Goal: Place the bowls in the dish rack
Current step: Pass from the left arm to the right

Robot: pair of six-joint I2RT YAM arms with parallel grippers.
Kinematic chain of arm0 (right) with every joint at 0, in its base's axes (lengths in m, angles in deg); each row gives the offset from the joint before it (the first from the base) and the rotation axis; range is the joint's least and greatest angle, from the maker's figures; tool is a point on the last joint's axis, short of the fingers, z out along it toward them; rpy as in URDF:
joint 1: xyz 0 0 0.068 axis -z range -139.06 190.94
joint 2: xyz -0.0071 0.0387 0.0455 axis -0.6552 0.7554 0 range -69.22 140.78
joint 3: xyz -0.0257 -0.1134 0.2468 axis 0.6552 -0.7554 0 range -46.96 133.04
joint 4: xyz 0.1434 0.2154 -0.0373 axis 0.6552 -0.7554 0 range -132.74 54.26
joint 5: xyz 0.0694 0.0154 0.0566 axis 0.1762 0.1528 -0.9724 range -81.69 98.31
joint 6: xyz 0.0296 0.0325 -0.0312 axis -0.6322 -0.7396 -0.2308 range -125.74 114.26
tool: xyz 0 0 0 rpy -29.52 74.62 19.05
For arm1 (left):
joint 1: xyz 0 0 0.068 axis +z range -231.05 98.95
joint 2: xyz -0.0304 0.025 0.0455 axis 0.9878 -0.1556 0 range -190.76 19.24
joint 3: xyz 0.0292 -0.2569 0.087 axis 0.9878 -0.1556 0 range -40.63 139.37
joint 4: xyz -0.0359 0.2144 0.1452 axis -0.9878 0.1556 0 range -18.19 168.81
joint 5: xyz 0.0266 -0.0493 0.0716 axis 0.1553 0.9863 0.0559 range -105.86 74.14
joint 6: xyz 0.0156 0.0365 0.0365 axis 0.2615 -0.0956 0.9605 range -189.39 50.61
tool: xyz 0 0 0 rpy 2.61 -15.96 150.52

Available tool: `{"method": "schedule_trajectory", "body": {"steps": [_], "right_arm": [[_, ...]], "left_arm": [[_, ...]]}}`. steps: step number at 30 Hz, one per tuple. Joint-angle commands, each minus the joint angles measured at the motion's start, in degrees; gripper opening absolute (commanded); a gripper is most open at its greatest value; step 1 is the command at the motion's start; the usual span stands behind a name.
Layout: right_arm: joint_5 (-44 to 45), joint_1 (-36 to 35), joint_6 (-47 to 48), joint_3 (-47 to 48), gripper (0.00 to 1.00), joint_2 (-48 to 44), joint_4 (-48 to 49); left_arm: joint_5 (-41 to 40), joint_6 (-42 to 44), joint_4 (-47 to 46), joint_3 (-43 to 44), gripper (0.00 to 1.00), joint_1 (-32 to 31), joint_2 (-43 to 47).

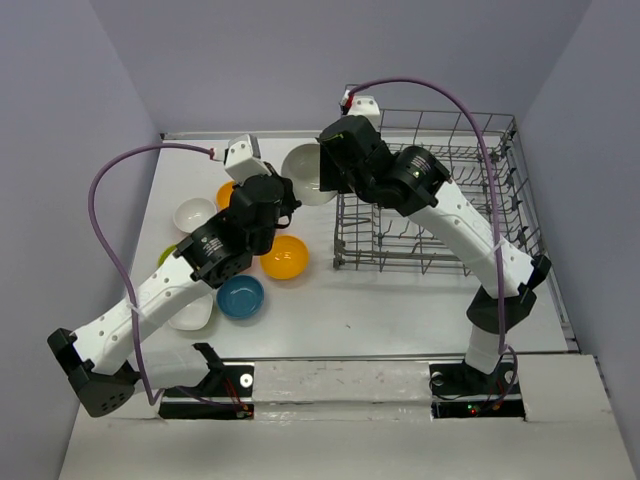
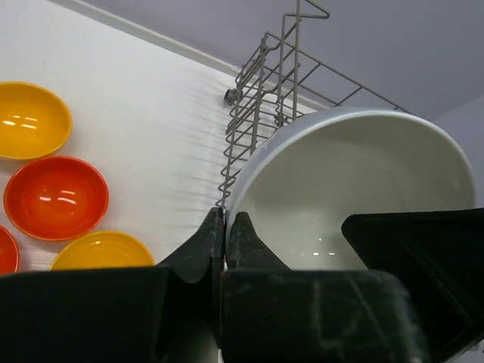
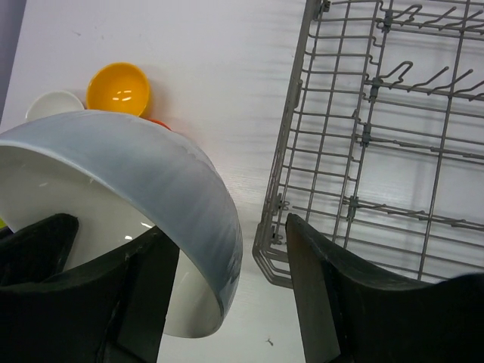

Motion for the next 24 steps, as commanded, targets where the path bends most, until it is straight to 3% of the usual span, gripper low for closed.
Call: {"method": "schedule_trajectory", "body": {"steps": [1,8,24], "right_arm": [[2.52,-0.56,-3.30,3.26,0.62,0.71,1.05],[2.09,-0.56,-6.37,3.79,0.56,0.89,2.28],[1.91,-0.03,-9.98,4.40,0.51,2.21,5.00]], "left_arm": [[-4.54,-2.26,-10.08,-1.02,0.00,0.25,2.74],[-7.26,-3.40,-18.26,-8.14,0.00,0.17,6.43],[-11.57,-1.73,-27.75,-12.19,0.00,-0.36,9.16]]}}
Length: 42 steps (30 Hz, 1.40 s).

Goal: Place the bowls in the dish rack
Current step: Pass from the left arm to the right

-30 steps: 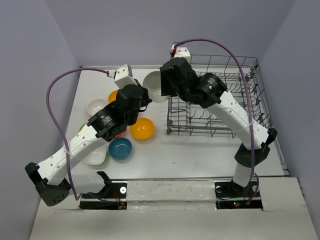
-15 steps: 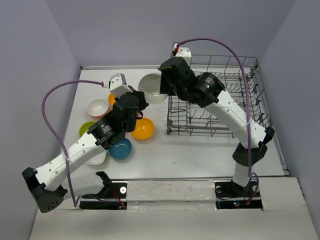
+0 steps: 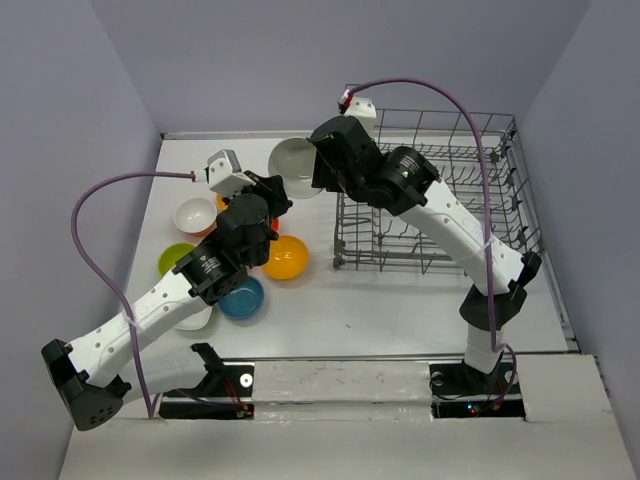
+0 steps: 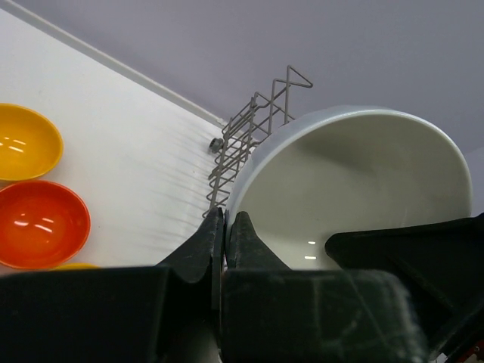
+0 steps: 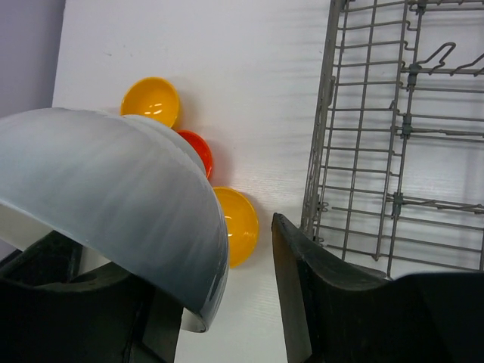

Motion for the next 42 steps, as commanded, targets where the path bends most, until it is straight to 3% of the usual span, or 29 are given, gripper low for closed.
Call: {"method": "schedule_trajectory", "body": {"steps": [1,9,14,20,24,32,39,42], "right_arm": [[1.67,0.27,-2.63,2.20,0.50,-0.50,4.00],[4.13,0.27,-4.31,-2.55,0.43,-2.96,9.89],[5.62,0.27,-5.27,-3.87,0.34,-3.31,11.03],[7.21,0.27,-5.98,-6.94,0.18,-4.98,13.49],[8.52,0.27,-5.89,-7.38,0.01,-5.42,13.93],[10.63,0.27,-3.43,-6.42,0.01,-5.25,14.02],[14.14,0.27,1.66,-7.03,0.01,-5.86,14.11],[15.29,0.27,3.33,-7.21,0.01,-6.04,14.11]], "left_arm": [[-4.76,-1.25,-10.46,-0.30,0.00,-0.32,3.30],[-4.32,-0.46,-12.05,-0.74,0.00,-0.40,3.30],[-4.40,-0.37,-12.49,-0.83,0.00,-0.49,3.30],[-4.41,-0.37,-12.93,-1.18,0.00,-0.49,3.30],[-4.41,-0.37,-13.10,-1.35,0.00,-0.49,3.30],[-3.09,0.51,-13.19,-0.74,0.00,-0.58,2.43],[-1.95,2.88,-13.02,0.57,0.46,-0.58,2.51],[-0.90,3.84,-12.84,1.80,0.51,-0.58,2.08]]}}
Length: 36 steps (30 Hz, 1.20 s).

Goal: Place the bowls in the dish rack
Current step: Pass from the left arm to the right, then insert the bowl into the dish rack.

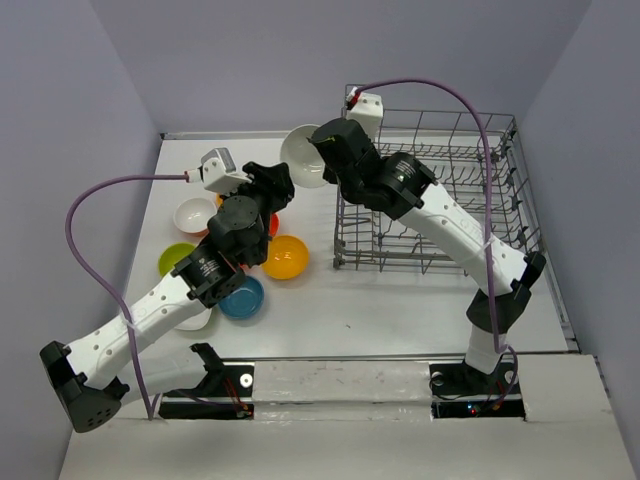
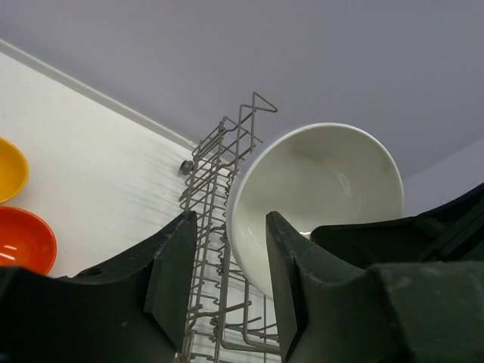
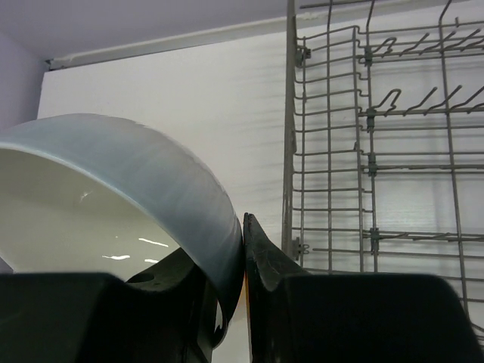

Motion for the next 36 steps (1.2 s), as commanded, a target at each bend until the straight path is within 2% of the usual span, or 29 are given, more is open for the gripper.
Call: {"method": "schedule_trajectory", "body": {"steps": [1,6,12,18,20,21,24,26,30,36], "right_arm": [[7.07,0.45,2.20,0.42,0.01,-3.77,4.34],[10.06,0.45,4.57,-0.02,0.01,-4.64,4.25],[18.05,0.45,10.19,0.59,0.01,-6.84,4.16],[35.27,0.45,20.82,-0.28,0.01,-9.12,5.39],[41.60,0.45,29.41,-6.13,0.01,-12.02,12.13],[43.71,0.45,39.11,-9.22,0.01,-13.42,21.99],[47.51,2.29,57.77,-21.24,0.01,-20.10,43.27],[48.47,5.00,63.09,-25.40,0.01,-23.52,49.49],[50.06,10.53,67.32,-31.73,0.01,-25.47,50.92],[52.17,16.61,71.63,-35.96,0.01,-25.04,51.10]], "left_arm": [[-0.67,1.11,-4.47,3.60,0.52,-0.30,0.92],[-0.06,2.17,-3.50,5.53,0.52,-0.30,0.48],[1.08,3.31,-0.96,8.52,0.51,-0.30,1.09],[1.88,5.16,3.96,11.16,0.50,-0.30,2.84],[2.14,5.60,5.28,11.25,0.51,-0.30,4.16],[2.32,5.69,5.64,11.08,0.51,-0.30,4.60],[3.54,5.77,7.31,11.33,0.51,-0.30,6.01],[4.42,5.69,8.18,11.42,0.51,-0.30,6.27],[5.92,5.86,10.91,10.20,0.51,-0.30,7.06],[7.59,5.34,13.02,6.96,0.52,-0.30,8.47]]}}
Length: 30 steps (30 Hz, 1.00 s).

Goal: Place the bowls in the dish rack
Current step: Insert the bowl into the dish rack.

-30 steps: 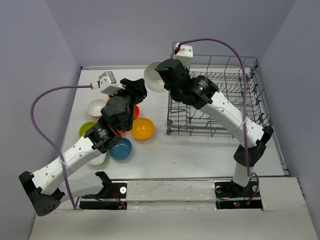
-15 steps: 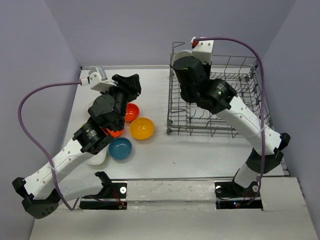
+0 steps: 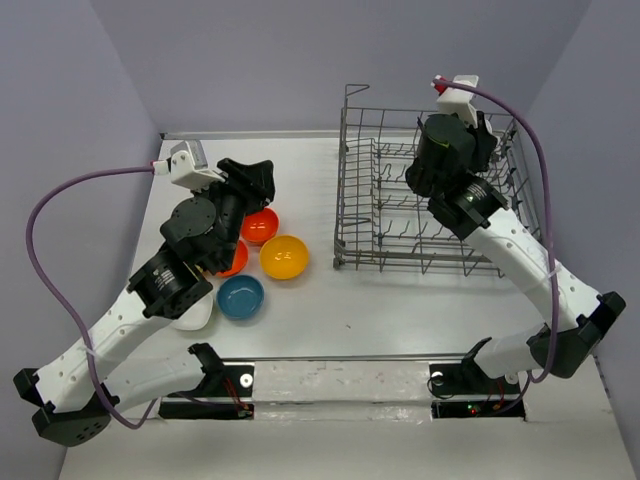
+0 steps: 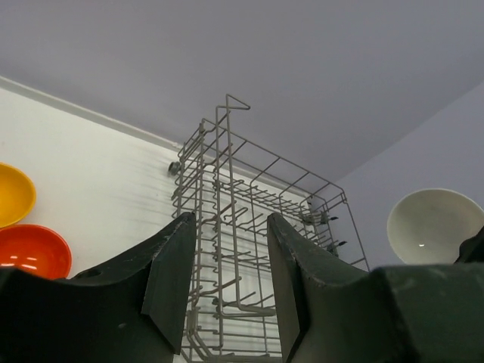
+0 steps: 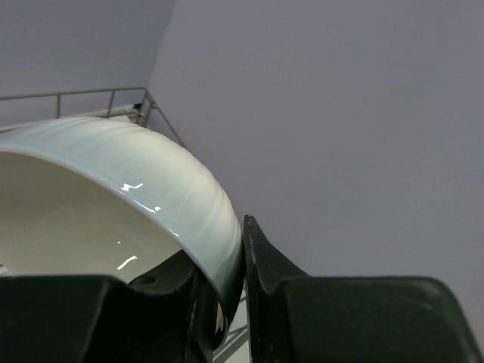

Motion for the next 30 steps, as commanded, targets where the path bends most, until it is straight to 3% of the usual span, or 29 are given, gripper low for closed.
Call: {"method": "schedule_trajectory", "body": {"steps": [1,12,30], "right_arm": [[12.52,3.00,6.44,-2.00,0.01,-0.62,6.79],[14.63,12.40,8.82,-15.97,0.01,0.52,8.02],[9.27,28.13,7.32,-23.01,0.01,2.80,8.64]], "left_arm": [[0.97,0.03,0.67,-2.76,0.52,-0.23,2.50],[2.90,-2.18,-3.36,-11.81,0.58,0.21,3.91],[10.72,-1.65,-13.39,-19.46,0.60,1.53,1.54]]}}
